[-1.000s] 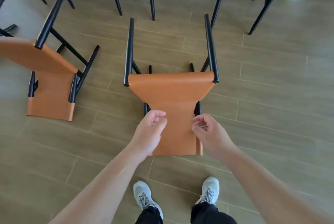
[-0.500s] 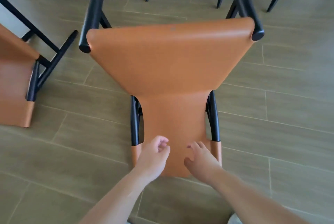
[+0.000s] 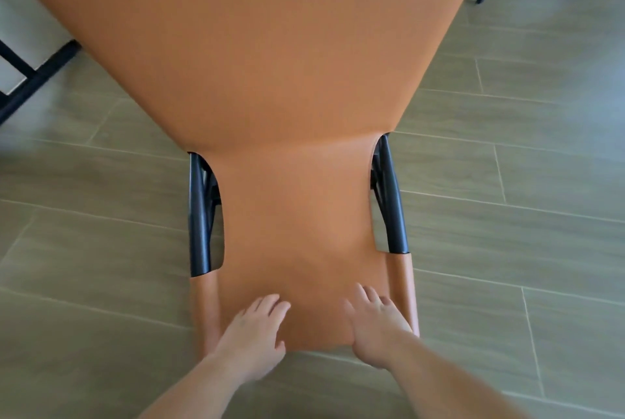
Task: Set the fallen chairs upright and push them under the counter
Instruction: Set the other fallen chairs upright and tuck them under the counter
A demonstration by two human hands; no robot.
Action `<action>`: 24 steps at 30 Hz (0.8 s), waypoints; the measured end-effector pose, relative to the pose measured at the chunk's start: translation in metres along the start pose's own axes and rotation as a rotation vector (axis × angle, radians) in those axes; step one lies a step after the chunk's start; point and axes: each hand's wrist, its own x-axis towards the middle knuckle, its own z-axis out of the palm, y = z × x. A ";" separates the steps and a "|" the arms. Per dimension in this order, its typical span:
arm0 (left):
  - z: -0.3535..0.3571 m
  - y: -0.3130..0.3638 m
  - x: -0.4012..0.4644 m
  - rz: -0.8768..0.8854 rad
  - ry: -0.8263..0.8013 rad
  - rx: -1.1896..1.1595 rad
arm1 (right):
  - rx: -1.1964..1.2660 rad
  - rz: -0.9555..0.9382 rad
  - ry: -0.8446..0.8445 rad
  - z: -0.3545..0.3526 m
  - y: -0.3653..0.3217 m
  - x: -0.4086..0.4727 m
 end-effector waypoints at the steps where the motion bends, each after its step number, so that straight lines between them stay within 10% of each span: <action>1: 0.005 -0.002 0.002 0.025 -0.023 0.069 | -0.030 -0.009 0.001 0.004 0.002 0.001; 9: 0.034 -0.017 0.011 0.253 -0.068 0.565 | -0.227 -0.051 -0.041 0.033 0.006 0.013; 24: 0.058 -0.018 0.019 0.138 0.041 0.597 | -0.361 -0.054 0.037 0.057 -0.006 0.035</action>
